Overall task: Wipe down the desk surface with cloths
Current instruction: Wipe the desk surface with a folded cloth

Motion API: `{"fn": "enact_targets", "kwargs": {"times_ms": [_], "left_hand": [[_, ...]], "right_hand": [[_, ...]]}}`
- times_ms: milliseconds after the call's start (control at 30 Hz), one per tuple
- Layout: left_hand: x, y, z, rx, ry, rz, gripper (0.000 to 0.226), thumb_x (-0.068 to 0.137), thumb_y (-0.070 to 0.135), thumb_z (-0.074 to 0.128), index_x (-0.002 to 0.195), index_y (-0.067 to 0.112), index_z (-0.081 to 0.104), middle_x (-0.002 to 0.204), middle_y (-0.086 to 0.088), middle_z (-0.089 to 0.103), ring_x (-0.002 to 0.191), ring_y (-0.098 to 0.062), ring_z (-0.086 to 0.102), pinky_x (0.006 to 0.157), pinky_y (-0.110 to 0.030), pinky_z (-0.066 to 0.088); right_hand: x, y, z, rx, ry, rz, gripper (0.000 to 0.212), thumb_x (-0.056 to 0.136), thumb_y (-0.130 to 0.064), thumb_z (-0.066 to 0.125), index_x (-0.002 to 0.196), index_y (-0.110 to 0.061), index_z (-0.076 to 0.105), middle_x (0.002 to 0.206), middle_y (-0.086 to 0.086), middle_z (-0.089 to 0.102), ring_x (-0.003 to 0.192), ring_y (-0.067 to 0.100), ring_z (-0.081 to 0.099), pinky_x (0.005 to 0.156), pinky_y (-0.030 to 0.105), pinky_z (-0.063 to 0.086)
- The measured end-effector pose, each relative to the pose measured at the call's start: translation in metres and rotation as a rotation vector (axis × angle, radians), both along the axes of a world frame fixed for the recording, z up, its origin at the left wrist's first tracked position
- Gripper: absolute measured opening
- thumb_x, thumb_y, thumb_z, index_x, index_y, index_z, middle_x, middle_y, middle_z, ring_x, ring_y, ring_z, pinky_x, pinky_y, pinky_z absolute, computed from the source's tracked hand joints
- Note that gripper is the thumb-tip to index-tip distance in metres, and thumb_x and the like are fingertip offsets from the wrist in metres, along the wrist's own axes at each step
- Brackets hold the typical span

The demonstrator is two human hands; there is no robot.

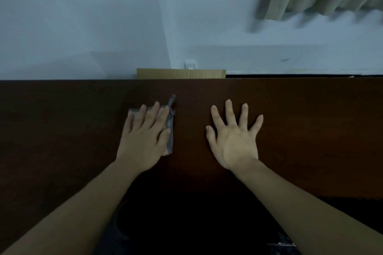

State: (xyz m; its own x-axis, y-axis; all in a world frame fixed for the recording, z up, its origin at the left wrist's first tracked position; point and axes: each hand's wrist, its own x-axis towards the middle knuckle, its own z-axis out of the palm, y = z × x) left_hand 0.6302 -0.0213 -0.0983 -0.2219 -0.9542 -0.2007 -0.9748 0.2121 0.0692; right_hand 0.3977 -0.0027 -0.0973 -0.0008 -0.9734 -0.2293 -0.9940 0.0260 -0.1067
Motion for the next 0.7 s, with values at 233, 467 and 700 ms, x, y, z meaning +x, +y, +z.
{"fn": "enact_targets", "kwargs": {"times_ms": [233,467,700], "left_hand": [[0.008,0.045,-0.001,0.014,-0.032,-0.121,0.063,0.096,0.057,-0.014,0.155,0.035,-0.02,0.166,0.006,-0.019,0.154,-0.021,-0.018,0.125,-0.049,-0.005],[0.058,0.062,-0.005,0.022,-0.063,-0.316,0.059,0.108,0.052,0.004,0.162,0.027,0.006,0.17,0.002,0.006,0.157,-0.025,0.001,0.122,-0.049,0.009],[0.039,-0.02,-0.002,0.026,-0.059,-0.056,0.07,0.084,0.064,-0.019,0.149,0.039,-0.027,0.164,0.006,-0.025,0.154,-0.022,-0.018,0.124,-0.048,-0.012]], "right_hand": [[-0.001,0.001,0.002,0.014,0.003,-0.004,0.063,0.104,-0.057,0.009,0.161,-0.036,-0.005,0.17,0.005,-0.015,0.152,0.045,-0.019,0.115,0.075,-0.006],[0.001,0.002,0.005,0.021,0.032,-0.008,0.063,0.104,-0.057,0.008,0.161,-0.036,-0.006,0.17,0.005,-0.014,0.152,0.045,-0.018,0.116,0.074,-0.005],[-0.001,0.002,0.003,0.014,0.041,-0.02,0.062,0.104,-0.059,0.009,0.161,-0.039,-0.004,0.17,0.001,-0.013,0.153,0.041,-0.017,0.118,0.071,-0.005]]}}
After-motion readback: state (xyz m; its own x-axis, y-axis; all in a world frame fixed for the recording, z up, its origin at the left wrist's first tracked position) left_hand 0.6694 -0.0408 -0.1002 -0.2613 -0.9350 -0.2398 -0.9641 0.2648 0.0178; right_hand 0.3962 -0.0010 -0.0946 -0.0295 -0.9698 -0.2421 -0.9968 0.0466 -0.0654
